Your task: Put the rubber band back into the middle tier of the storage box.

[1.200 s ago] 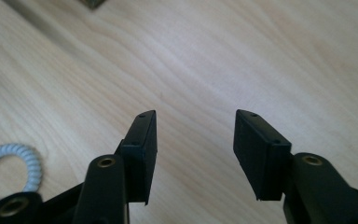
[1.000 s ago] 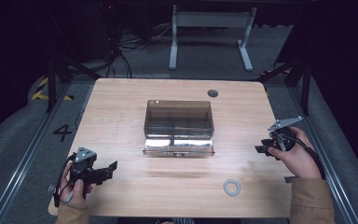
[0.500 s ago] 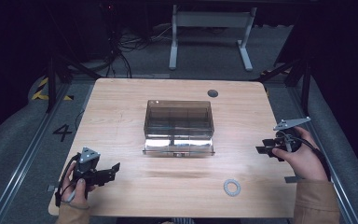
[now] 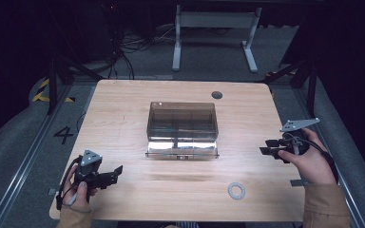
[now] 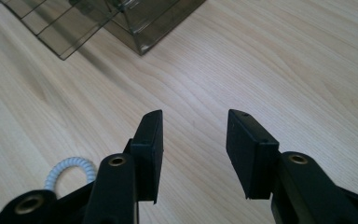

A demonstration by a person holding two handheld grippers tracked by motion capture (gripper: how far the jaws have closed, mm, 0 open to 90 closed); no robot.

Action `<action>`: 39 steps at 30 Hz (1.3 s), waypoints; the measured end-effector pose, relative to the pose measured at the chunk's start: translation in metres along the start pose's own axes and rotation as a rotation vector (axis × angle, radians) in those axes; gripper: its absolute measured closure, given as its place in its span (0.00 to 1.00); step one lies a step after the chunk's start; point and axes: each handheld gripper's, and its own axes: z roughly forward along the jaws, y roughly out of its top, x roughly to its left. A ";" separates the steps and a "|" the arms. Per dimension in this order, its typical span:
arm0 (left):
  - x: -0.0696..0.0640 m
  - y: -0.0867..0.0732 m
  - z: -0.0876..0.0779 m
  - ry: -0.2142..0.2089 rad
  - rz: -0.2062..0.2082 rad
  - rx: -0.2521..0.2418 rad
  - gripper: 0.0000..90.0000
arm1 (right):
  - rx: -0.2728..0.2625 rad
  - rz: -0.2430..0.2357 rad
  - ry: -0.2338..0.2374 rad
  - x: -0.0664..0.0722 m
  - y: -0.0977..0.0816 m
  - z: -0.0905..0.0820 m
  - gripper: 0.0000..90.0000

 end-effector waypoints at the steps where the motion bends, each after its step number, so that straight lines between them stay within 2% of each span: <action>1: 0.000 0.000 0.000 0.000 -0.003 -0.003 0.18 | 0.005 -0.006 0.006 0.001 0.002 -0.001 0.64; 6: -0.001 0.000 0.001 0.007 -0.002 0.000 0.18 | 0.016 -0.030 0.010 0.004 0.009 -0.008 0.64; 9: -0.001 0.000 0.002 0.008 0.000 0.004 0.18 | 0.026 -0.049 0.047 0.006 0.012 -0.012 0.63; 12: -0.002 0.000 0.003 0.008 0.002 0.011 0.18 | 0.051 -0.090 0.068 0.009 0.018 -0.015 0.62; 13: -0.002 0.000 0.003 0.008 0.002 0.011 0.18 | 0.051 -0.090 0.068 0.009 0.018 -0.015 0.62; 14: -0.003 -0.001 0.003 0.009 0.005 0.011 0.18 | 0.078 -0.124 0.080 0.010 0.023 -0.016 0.63; 15: -0.003 -0.001 0.003 0.009 0.005 0.011 0.18 | 0.078 -0.124 0.080 0.010 0.023 -0.016 0.63; 16: -0.003 -0.002 0.002 0.013 0.005 0.011 0.18 | 0.108 -0.157 0.080 0.012 0.028 -0.016 0.62; 19: -0.002 -0.004 0.000 0.021 -0.001 0.014 0.18 | 0.134 -0.174 0.081 0.013 0.034 -0.015 0.62; 22: -0.001 -0.007 -0.004 0.033 -0.005 0.008 0.18 | 0.151 -0.185 0.094 0.013 0.040 -0.014 0.60; 31: 0.004 -0.016 -0.014 0.051 -0.029 0.004 0.18 | 0.205 -0.284 0.124 0.017 0.059 -0.011 0.59; 39: 0.005 -0.018 -0.016 0.050 -0.033 0.002 0.18 | 0.278 -0.356 0.144 0.023 0.076 -0.002 0.57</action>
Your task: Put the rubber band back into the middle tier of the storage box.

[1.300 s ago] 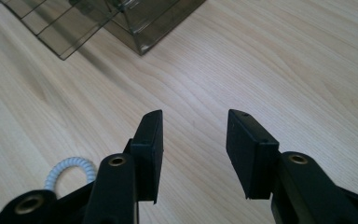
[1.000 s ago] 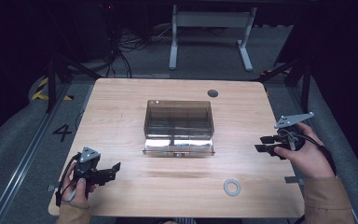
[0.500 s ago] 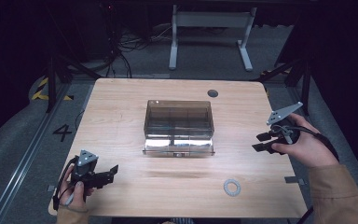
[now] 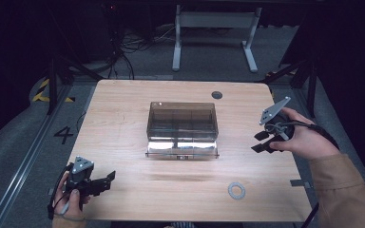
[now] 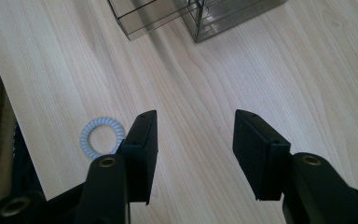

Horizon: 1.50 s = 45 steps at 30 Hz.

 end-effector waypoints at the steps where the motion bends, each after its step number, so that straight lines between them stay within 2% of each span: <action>1: 0.000 0.000 0.000 -0.001 0.000 0.000 0.18 | 0.004 -0.006 0.000 0.000 0.002 0.000 0.57; 7: 0.000 0.000 0.000 -0.004 0.001 0.000 0.18 | 0.026 -0.053 0.010 0.002 0.013 0.003 0.57; 11: 0.000 0.001 0.001 -0.007 0.006 0.000 0.18 | 0.047 -0.109 0.031 0.005 0.019 0.005 0.55; 14: -0.001 0.002 0.002 -0.011 0.006 0.001 0.18 | 0.054 -0.133 0.035 0.007 0.021 0.006 0.55; 19: -0.001 0.003 0.003 -0.017 0.008 -0.001 0.18 | 0.047 -0.142 0.033 0.009 0.023 0.007 0.55; 25: -0.001 0.006 0.006 -0.030 0.010 -0.002 0.18 | 0.066 -0.123 0.046 0.015 0.022 0.011 0.57; 32: -0.004 0.010 0.010 -0.044 0.015 0.003 0.18 | 0.089 -0.111 0.057 0.022 0.019 0.023 0.58; 38: -0.006 0.012 0.012 -0.054 0.028 0.002 0.18 | 0.101 -0.121 0.066 0.027 0.017 0.032 0.59; 45: -0.007 0.015 0.015 -0.058 0.028 0.000 0.18 | 0.135 -0.115 0.080 0.035 0.013 0.051 0.60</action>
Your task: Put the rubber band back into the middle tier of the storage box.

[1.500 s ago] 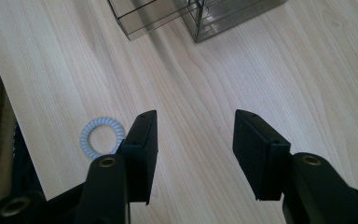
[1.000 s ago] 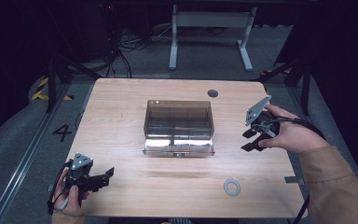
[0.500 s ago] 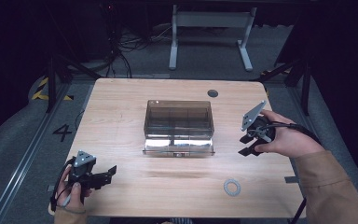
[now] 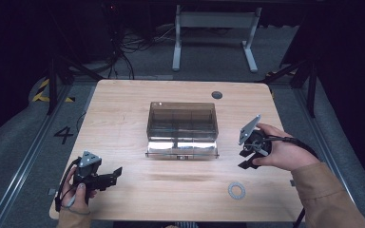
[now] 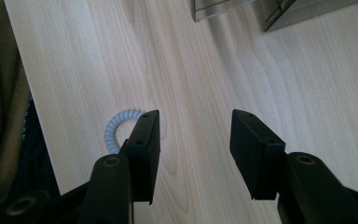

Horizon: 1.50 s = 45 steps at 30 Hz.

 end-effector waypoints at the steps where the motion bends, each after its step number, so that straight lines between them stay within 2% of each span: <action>1: 0.000 0.000 0.001 0.000 0.003 -0.001 0.18 | 0.001 -0.004 0.000 0.000 0.000 0.004 0.60; 5: -0.001 0.001 0.001 -0.004 0.009 0.000 0.18 | 0.023 -0.005 0.018 0.003 -0.003 0.017 0.61; 9: 0.000 0.002 0.000 -0.031 0.009 -0.015 0.18 | 0.041 -0.006 0.021 0.007 -0.005 0.029 0.62; 18: 0.000 0.002 0.002 -0.029 0.008 -0.012 0.18 | 0.062 -0.003 0.047 0.014 -0.007 0.050 0.64; 23: 0.000 0.002 0.002 -0.028 0.005 -0.008 0.18 | 0.090 -0.010 0.052 0.016 -0.007 0.062 0.65; 32: 0.000 0.002 0.001 -0.029 0.007 -0.009 0.18 | 0.121 -0.009 0.066 0.020 -0.009 0.074 0.68; 37: 0.000 0.002 0.001 -0.028 0.005 -0.011 0.18 | 0.159 -0.020 0.054 0.022 -0.010 0.079 0.74; 45: 0.000 0.002 0.001 -0.031 0.009 -0.009 0.18 | 0.183 -0.019 0.048 0.024 -0.012 0.081 0.79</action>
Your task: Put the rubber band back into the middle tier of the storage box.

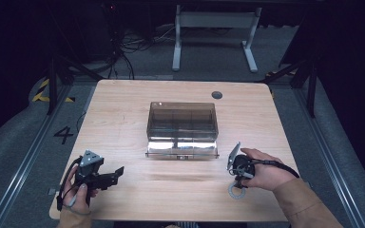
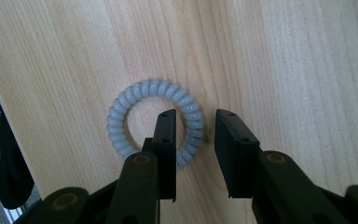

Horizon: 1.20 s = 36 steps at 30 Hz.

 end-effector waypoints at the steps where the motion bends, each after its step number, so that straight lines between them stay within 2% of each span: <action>1: 0.000 0.000 0.000 0.000 -0.001 0.000 0.18 | 0.004 -0.002 -0.003 0.000 0.000 0.000 0.79; 12: -0.001 0.000 0.000 -0.004 -0.001 -0.003 0.18 | 0.051 0.002 -0.048 0.002 0.000 0.004 0.89; 19: -0.001 0.000 -0.001 -0.005 0.001 -0.001 0.18 | 0.053 0.017 -0.056 0.001 0.001 0.004 0.92; 24: -0.001 0.000 -0.001 -0.005 0.001 -0.001 0.18 | 0.049 0.030 -0.052 0.001 0.001 0.004 0.92; 31: -0.001 0.000 -0.001 -0.004 0.001 0.001 0.18 | 0.033 0.077 -0.049 -0.003 -0.003 0.002 0.93; 36: -0.001 0.000 0.000 -0.005 -0.001 0.001 0.18 | -0.006 0.106 -0.028 -0.003 -0.006 -0.006 0.92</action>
